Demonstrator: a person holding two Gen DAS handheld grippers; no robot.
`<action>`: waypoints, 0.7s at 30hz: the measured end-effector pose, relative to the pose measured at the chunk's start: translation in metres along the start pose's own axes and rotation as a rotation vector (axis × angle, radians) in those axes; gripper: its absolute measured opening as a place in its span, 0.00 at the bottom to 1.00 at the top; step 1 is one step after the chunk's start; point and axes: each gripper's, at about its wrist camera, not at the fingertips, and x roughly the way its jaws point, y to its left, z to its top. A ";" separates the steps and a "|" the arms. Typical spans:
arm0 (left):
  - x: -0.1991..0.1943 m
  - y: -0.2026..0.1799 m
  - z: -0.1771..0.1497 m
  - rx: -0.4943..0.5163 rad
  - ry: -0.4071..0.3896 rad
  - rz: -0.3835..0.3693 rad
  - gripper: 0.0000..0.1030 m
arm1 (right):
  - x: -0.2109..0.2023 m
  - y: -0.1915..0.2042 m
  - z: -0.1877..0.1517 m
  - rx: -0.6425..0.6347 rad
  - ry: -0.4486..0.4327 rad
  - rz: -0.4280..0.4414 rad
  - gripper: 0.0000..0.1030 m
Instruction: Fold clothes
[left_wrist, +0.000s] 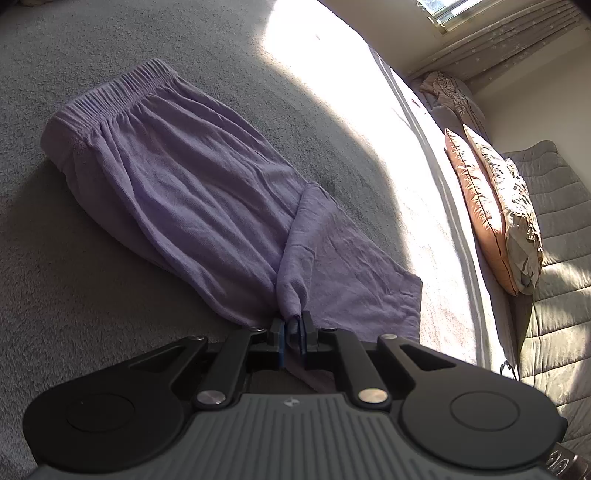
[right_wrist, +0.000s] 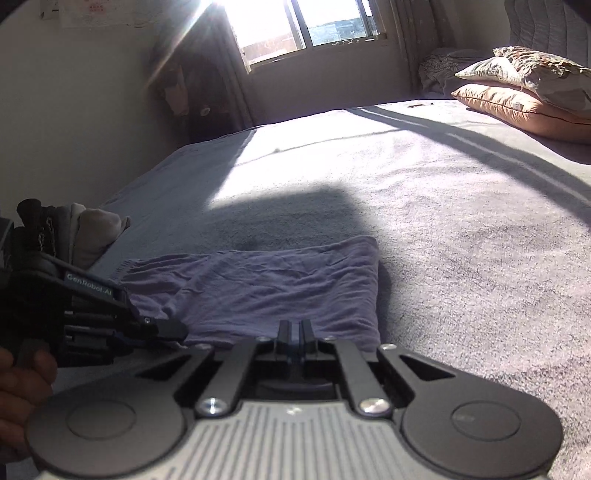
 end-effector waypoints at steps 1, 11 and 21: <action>0.001 0.000 0.000 0.000 0.003 0.000 0.07 | 0.007 -0.003 0.000 0.002 0.032 -0.027 0.04; 0.003 -0.004 0.000 0.025 0.014 0.017 0.08 | 0.000 -0.025 -0.006 0.087 0.075 -0.053 0.00; 0.003 -0.001 -0.001 0.023 0.017 0.014 0.08 | 0.019 -0.035 0.037 0.142 0.035 -0.122 0.30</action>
